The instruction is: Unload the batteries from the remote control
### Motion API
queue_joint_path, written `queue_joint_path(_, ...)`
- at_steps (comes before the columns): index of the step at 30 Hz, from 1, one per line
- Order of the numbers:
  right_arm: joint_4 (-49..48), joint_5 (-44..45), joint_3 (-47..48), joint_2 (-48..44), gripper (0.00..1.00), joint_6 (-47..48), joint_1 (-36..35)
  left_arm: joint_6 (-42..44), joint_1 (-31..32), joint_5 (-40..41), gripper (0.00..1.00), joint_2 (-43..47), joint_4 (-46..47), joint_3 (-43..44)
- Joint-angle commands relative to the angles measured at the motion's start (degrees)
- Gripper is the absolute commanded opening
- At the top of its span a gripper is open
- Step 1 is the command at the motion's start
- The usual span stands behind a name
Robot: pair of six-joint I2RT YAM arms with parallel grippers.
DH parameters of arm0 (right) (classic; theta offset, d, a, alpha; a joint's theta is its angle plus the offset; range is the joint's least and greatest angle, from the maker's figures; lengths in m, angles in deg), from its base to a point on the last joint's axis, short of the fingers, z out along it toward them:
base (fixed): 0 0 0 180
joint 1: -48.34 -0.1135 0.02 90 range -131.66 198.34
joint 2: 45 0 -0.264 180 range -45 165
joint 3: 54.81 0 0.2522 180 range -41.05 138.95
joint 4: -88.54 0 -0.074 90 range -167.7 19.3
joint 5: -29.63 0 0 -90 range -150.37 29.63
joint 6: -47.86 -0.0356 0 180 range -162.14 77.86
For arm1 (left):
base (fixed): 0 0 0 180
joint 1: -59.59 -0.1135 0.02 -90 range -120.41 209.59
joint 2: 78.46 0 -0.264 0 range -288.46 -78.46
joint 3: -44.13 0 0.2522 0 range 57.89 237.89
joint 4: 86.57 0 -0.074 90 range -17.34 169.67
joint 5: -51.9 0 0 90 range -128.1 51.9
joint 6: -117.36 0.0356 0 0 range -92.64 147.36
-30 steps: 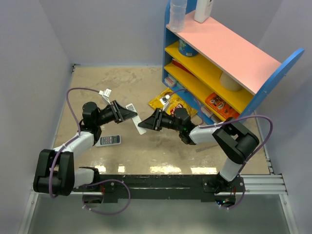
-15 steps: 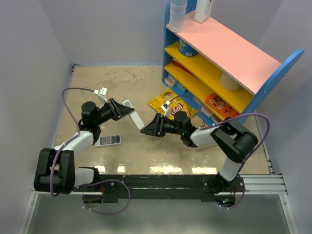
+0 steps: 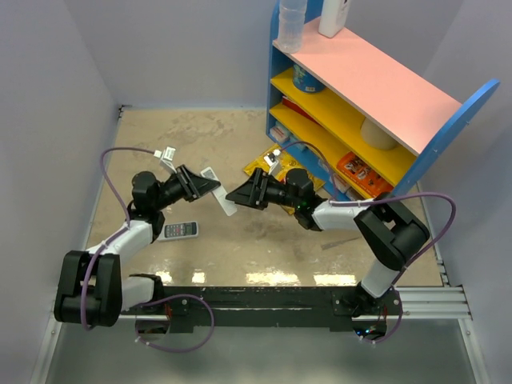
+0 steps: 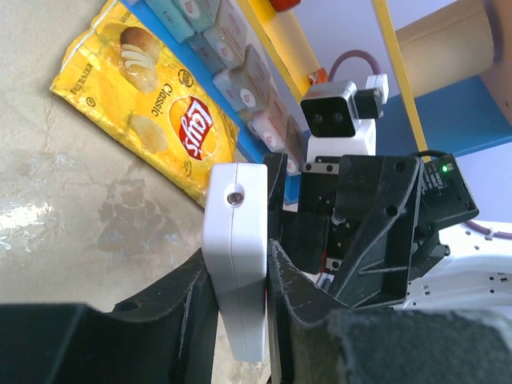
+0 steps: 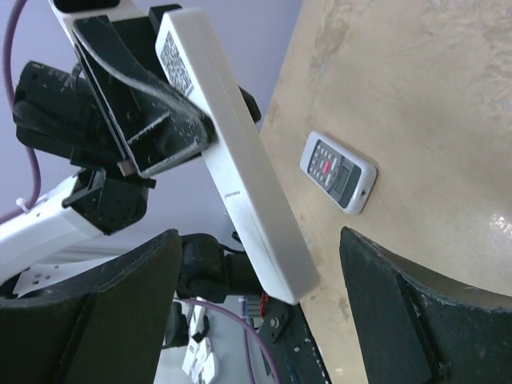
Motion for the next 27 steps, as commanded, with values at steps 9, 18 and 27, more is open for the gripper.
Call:
queue_joint_path(9,2.85,0.64,5.75,0.76,0.78,-0.44,0.06,-5.46,-0.01,-2.66,0.00,2.52,10.70,-1.99)
queue_joint_path(18,-0.31,-0.15,6.02,3.67,0.65,-1.67,-0.20,-7.40,0.17,-2.93,0.00,1.29,13.87,-2.07)
queue_joint_path(27,-2.33,-2.25,3.74,4.81,0.33,-0.44,-0.91,-6.08,0.17,-1.52,0.00,-0.20,13.44,-1.55)
